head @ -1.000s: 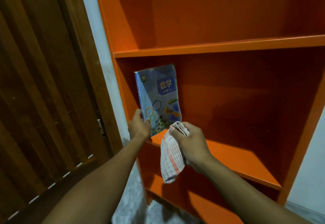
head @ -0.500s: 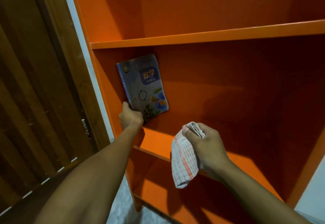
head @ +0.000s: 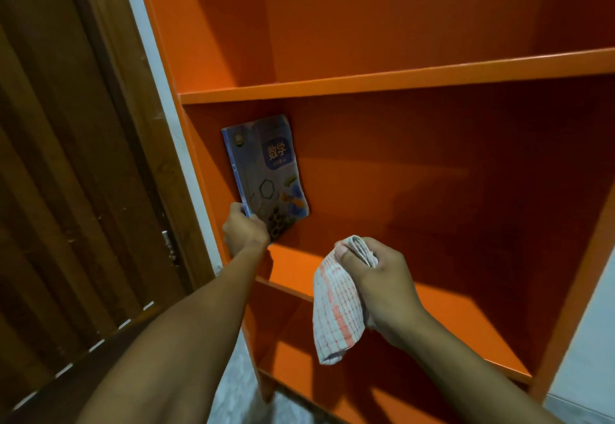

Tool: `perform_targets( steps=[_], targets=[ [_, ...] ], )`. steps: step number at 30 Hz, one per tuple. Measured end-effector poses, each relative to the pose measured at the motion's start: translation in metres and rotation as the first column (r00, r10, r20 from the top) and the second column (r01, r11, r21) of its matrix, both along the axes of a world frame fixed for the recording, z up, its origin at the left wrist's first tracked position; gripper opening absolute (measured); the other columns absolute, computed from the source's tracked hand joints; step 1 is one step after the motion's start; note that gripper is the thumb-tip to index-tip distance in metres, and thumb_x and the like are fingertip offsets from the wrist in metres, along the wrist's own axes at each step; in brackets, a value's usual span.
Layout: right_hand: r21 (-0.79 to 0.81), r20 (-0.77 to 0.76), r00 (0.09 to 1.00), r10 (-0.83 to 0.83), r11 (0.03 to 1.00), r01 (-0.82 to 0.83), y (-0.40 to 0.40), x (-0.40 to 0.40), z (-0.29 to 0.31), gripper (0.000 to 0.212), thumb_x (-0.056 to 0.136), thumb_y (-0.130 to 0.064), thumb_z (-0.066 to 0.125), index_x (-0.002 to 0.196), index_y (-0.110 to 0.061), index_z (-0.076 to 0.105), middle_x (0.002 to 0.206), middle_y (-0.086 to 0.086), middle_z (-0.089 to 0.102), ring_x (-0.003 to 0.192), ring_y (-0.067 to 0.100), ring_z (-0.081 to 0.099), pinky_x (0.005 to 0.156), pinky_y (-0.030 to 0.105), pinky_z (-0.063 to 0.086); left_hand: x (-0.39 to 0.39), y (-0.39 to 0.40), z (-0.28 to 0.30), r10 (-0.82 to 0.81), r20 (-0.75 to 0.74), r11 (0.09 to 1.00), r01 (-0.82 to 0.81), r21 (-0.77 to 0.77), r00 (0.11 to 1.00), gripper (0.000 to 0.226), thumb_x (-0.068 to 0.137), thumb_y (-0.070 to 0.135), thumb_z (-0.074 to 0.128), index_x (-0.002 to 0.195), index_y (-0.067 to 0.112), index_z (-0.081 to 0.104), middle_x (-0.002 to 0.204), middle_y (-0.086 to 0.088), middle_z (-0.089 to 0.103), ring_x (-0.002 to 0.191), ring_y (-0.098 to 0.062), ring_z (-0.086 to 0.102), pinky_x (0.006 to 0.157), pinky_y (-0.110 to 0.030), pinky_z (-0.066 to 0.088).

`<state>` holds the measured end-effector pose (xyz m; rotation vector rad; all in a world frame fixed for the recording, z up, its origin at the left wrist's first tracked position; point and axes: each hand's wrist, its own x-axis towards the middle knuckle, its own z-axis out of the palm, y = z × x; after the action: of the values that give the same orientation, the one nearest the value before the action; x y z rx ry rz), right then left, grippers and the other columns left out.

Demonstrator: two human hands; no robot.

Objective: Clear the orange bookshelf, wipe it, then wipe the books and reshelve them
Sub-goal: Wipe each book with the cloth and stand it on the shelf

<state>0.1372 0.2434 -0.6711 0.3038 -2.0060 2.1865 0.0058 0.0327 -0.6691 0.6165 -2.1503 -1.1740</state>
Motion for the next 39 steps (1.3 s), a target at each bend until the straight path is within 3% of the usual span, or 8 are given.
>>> perform_targets(
  steps=[7,15,20,23,26,32,36,39],
  targets=[
    [-0.039,0.050,0.995,0.085,0.996,-0.083,-0.016,0.018,-0.001,0.010,0.091,-0.020,0.071,0.081,-0.019,0.069,0.075,0.005,0.063,0.074,0.025,0.061,0.069,0.041,0.045,0.022,0.008,-0.001,-0.033,-0.112,0.996,0.042,0.082,0.993,0.040,0.097,0.014,0.063,0.134,0.009,0.049,0.122,-0.015,0.063,0.112,-0.034,0.061,0.083,-0.037,0.045],
    [0.175,0.252,0.925,0.284,0.927,-0.332,-0.063,0.051,-0.017,0.017,0.082,-0.010,0.076,0.096,-0.012,0.066,0.086,0.011,0.065,0.077,0.023,0.060,0.066,0.032,0.043,0.114,-0.052,-0.037,-0.155,-0.225,0.978,0.117,-0.175,0.962,0.020,0.100,0.016,0.057,0.119,0.014,0.060,0.098,0.002,0.065,0.086,-0.015,0.062,0.072,-0.028,0.049],
    [0.173,0.448,0.840,0.306,0.892,-0.417,-0.104,0.074,-0.051,0.028,0.086,0.013,0.061,0.082,-0.014,0.065,0.081,0.009,0.064,0.070,0.018,0.056,0.057,0.023,0.040,0.191,-0.109,-0.103,-0.160,0.026,0.972,0.162,-0.172,0.987,0.013,0.098,0.016,0.058,0.109,0.019,0.063,0.091,0.000,0.068,0.079,-0.015,0.064,0.067,-0.028,0.050],
    [0.010,0.626,0.702,0.341,0.896,-0.444,-0.126,0.081,-0.074,0.025,0.092,0.015,0.049,0.095,-0.007,0.059,0.091,0.013,0.066,0.077,0.024,0.061,0.057,0.028,0.046,0.237,-0.139,-0.163,-0.174,0.231,0.977,0.197,-0.082,0.957,0.011,0.096,0.017,0.057,0.104,0.025,0.060,0.086,-0.004,0.069,0.077,-0.023,0.067,0.069,-0.035,0.054],
    [-0.125,0.723,0.591,0.357,0.909,-0.397,-0.146,0.083,-0.082,0.026,0.094,0.015,0.043,0.111,-0.002,0.054,0.127,0.030,0.059,0.112,0.043,0.061,0.086,0.047,0.054,0.278,-0.159,-0.220,-0.158,0.478,0.978,0.205,-0.046,0.864,0.011,0.097,0.020,0.056,0.107,0.023,0.059,0.088,-0.005,0.069,0.077,-0.023,0.065,0.064,-0.030,0.047],
    [-0.288,0.786,0.445,0.430,0.890,-0.353,-0.156,0.083,-0.081,0.030,0.097,0.011,0.036,0.126,0.009,0.044,0.146,0.037,0.039,0.136,0.054,0.037,0.113,0.061,0.029,0.325,-0.159,-0.312,-0.269,0.761,0.957,0.252,0.142,0.591,0.034,0.092,0.024,0.065,0.123,0.018,0.052,0.112,-0.010,0.066,0.099,-0.026,0.061,0.077,-0.025,0.039],
    [-0.374,0.788,0.385,0.480,0.871,-0.320,-0.158,0.079,-0.087,0.033,0.097,0.011,0.032,0.129,0.009,0.040,0.148,0.037,0.035,0.139,0.053,0.031,0.116,0.063,0.019,0.332,-0.148,-0.341,-0.279,0.854,0.926,0.359,0.118,0.439,0.045,0.093,0.033,0.062,0.133,0.016,0.049,0.130,-0.010,0.060,0.115,-0.025,0.058,0.092,-0.030,0.046],
    [-0.399,0.782,0.354,0.513,0.848,-0.348,-0.156,0.078,-0.092,0.019,0.100,0.009,0.033,0.110,0.012,0.049,0.122,0.032,0.060,0.131,0.047,0.046,0.116,0.061,0.024,0.336,-0.144,-0.357,-0.240,0.864,0.925,0.374,0.065,0.443,0.039,0.095,0.044,0.053,0.127,0.022,0.051,0.125,-0.006,0.060,0.108,-0.022,0.059,0.091,-0.032,0.049]
  ],
)
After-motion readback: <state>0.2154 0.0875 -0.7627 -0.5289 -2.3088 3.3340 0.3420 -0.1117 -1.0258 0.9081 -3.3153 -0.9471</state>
